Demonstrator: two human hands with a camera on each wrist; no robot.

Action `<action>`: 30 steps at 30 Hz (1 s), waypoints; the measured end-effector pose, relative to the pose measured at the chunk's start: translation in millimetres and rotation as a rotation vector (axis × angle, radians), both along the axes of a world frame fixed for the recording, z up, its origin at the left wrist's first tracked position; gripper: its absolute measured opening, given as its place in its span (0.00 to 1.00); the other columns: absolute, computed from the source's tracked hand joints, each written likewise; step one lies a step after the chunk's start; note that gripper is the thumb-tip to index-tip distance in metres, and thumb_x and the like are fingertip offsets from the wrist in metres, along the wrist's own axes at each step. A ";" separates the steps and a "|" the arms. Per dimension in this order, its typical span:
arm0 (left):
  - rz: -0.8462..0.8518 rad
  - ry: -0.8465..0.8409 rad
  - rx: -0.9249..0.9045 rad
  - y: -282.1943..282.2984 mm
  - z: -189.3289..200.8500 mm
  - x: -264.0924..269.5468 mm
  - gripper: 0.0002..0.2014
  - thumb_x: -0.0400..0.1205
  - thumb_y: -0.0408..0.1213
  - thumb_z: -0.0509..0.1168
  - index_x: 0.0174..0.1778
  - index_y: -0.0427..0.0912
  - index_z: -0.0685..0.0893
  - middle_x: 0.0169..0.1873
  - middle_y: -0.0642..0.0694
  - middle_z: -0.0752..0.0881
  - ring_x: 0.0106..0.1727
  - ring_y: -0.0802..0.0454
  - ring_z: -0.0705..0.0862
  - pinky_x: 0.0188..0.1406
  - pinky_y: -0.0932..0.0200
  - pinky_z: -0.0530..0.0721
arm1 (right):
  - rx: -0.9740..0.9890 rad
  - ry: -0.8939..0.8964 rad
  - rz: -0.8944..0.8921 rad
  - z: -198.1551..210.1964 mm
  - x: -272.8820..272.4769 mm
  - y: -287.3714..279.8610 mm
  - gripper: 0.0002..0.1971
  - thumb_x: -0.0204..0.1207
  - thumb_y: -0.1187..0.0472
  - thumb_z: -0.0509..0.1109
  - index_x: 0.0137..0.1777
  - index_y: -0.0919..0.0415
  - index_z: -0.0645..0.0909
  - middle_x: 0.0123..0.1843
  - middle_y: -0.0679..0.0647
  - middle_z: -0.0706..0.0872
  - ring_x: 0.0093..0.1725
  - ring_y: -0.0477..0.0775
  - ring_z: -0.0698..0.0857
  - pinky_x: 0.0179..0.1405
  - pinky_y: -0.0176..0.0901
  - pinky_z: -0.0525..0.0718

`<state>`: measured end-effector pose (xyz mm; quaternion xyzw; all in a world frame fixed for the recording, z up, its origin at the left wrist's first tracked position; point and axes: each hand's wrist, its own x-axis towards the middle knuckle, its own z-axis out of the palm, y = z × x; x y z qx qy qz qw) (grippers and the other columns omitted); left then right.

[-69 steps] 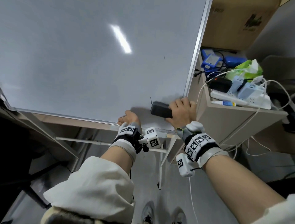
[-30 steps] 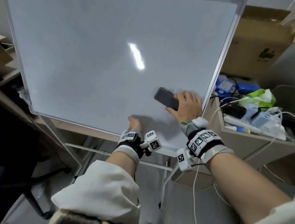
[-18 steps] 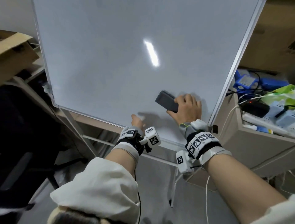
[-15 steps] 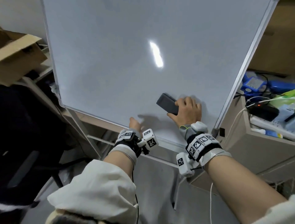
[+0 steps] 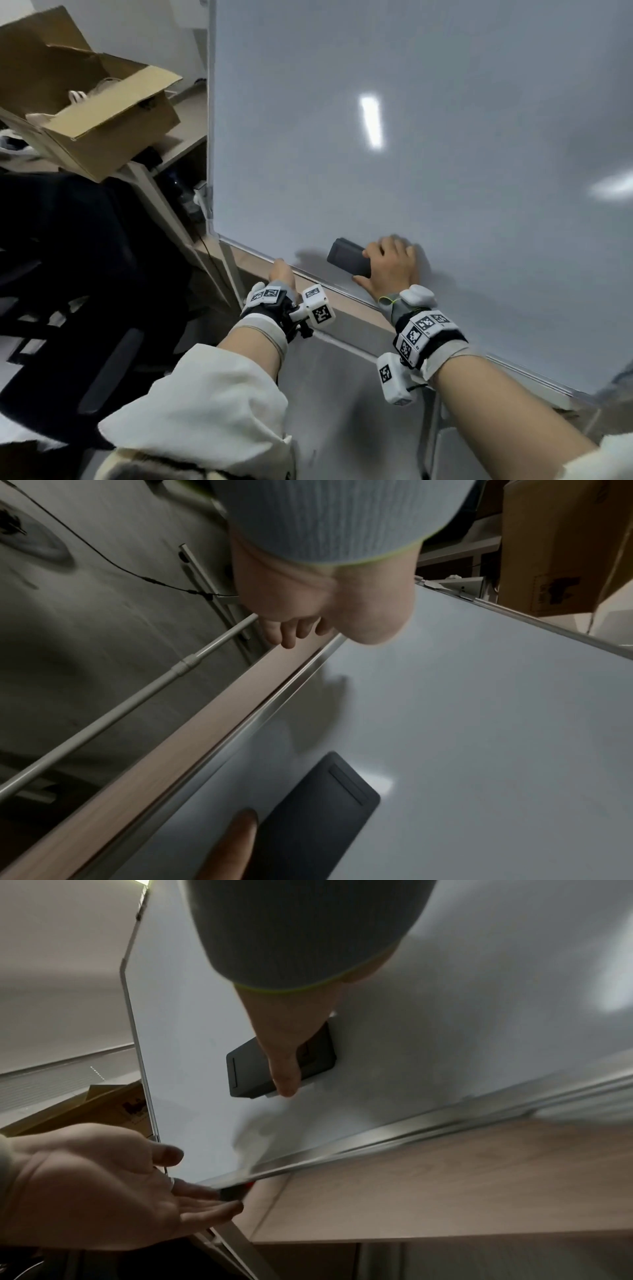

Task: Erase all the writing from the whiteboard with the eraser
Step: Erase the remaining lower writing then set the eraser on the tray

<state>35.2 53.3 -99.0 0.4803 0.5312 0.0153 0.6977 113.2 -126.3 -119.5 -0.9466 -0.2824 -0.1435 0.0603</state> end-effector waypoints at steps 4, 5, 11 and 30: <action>0.033 0.013 -0.078 73.2 -0.8 2.5 0.15 0.89 0.49 0.52 0.52 0.39 0.68 0.40 0.43 0.71 0.47 0.47 0.74 0.44 0.55 0.77 | -0.023 0.005 0.017 -4.6 -2.8 72.8 0.32 0.47 0.38 0.86 0.45 0.55 0.81 0.45 0.57 0.80 0.45 0.61 0.78 0.44 0.52 0.70; 0.057 -0.008 -0.077 95.6 -3.1 6.1 0.15 0.90 0.47 0.52 0.46 0.39 0.69 0.38 0.44 0.69 0.44 0.48 0.73 0.49 0.55 0.78 | -0.029 -0.003 0.018 -3.4 -2.1 93.9 0.32 0.47 0.37 0.85 0.46 0.55 0.81 0.46 0.57 0.81 0.45 0.61 0.78 0.44 0.52 0.69; -0.005 -0.015 0.019 138.0 -9.8 26.0 0.16 0.91 0.39 0.50 0.59 0.34 0.80 0.59 0.41 0.80 0.59 0.46 0.77 0.70 0.50 0.77 | -0.036 -0.011 0.018 2.0 -1.0 138.7 0.32 0.49 0.37 0.85 0.48 0.55 0.81 0.48 0.56 0.81 0.47 0.60 0.78 0.46 0.52 0.68; -0.330 0.342 0.322 12.4 -39.0 28.0 0.35 0.89 0.58 0.37 0.89 0.46 0.37 0.88 0.36 0.41 0.88 0.31 0.48 0.87 0.36 0.39 | -0.060 0.181 -0.335 -35.0 -52.3 -42.7 0.29 0.51 0.42 0.87 0.48 0.53 0.80 0.46 0.55 0.80 0.47 0.60 0.79 0.42 0.49 0.68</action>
